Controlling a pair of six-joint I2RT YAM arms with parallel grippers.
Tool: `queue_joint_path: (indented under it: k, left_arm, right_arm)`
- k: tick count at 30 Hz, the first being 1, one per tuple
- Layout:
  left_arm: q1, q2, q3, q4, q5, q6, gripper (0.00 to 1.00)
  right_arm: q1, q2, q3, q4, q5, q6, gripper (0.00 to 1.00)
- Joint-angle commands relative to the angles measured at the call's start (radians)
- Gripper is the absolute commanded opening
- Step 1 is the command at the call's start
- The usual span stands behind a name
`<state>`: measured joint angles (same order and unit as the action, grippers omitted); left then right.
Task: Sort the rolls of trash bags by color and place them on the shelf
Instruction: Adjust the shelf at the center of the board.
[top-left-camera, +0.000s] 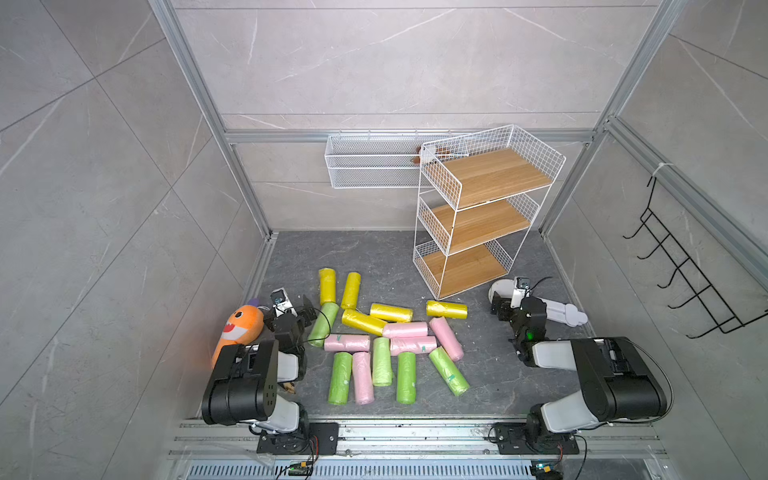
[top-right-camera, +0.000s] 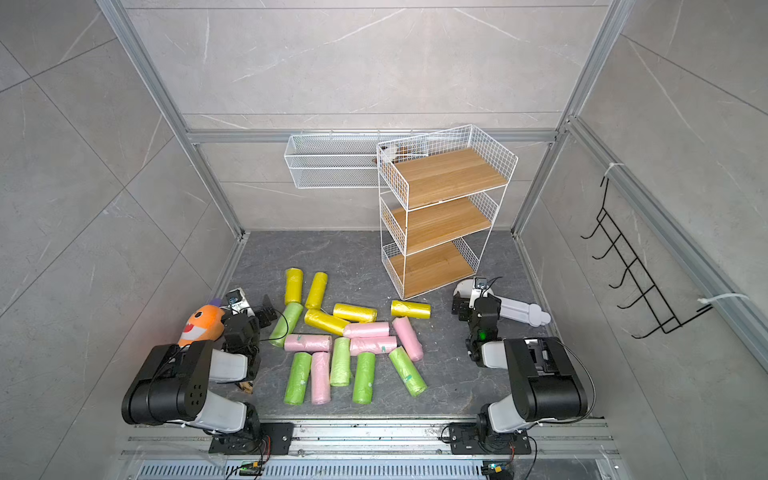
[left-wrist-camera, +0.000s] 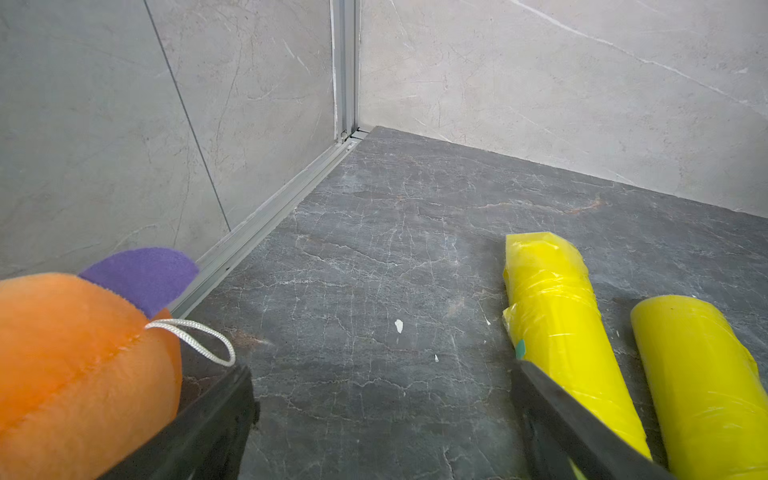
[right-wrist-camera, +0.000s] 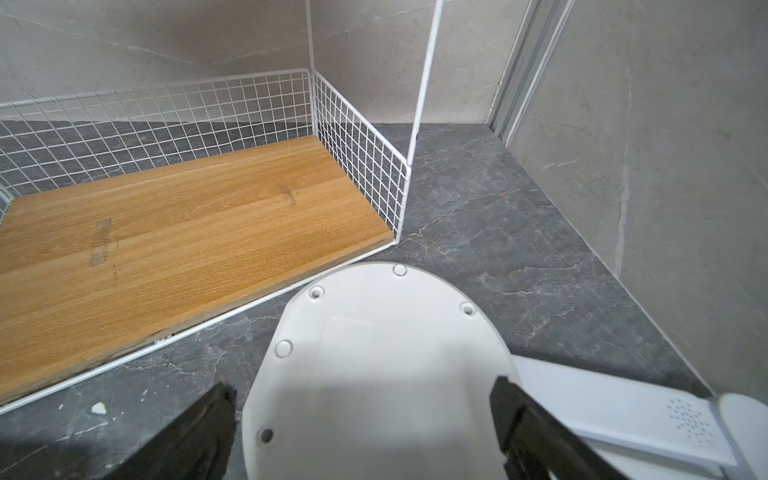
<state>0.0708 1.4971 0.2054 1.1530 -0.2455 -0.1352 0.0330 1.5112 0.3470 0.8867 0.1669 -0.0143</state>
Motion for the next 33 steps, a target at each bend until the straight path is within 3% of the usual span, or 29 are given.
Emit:
queue_joint_path:
  k: [1, 24, 26, 28, 30, 32, 33]
  left_arm:
    - [-0.002, 0.0, 0.007, 0.043, -0.014, -0.016, 0.98]
    - [-0.001, -0.003, 0.009, 0.044, -0.019, -0.019, 0.98]
    - [-0.002, -0.058, 0.045, -0.057, -0.038, -0.024, 0.98]
    - [-0.002, -0.18, 0.12, -0.281, -0.041, -0.032, 0.98]
    - [-0.002, -0.285, 0.19, -0.451, -0.045, -0.145, 0.98]
    - [-0.002, -0.358, 0.221, -0.508, 0.078, -0.228, 0.98]
    - [-0.005, -0.382, 0.233, -0.506, 0.163, -0.261, 0.98]
  right_arm:
    - [0.0, 0.003, 0.011, -0.007, -0.006, 0.014, 1.0]
    - [-0.001, -0.009, -0.002, 0.012, 0.012, 0.021, 1.0]
    - [0.0, -0.067, -0.003, -0.035, 0.021, 0.019, 1.0]
    - [0.012, -0.16, -0.002, -0.112, 0.069, 0.02, 1.0]
    - [0.026, -0.273, 0.003, -0.196, 0.125, 0.03, 1.0]
    - [0.025, -0.398, 0.027, -0.29, 0.11, 0.098, 1.0]
    - [0.025, -0.454, 0.056, -0.348, 0.046, 0.095, 1.0]
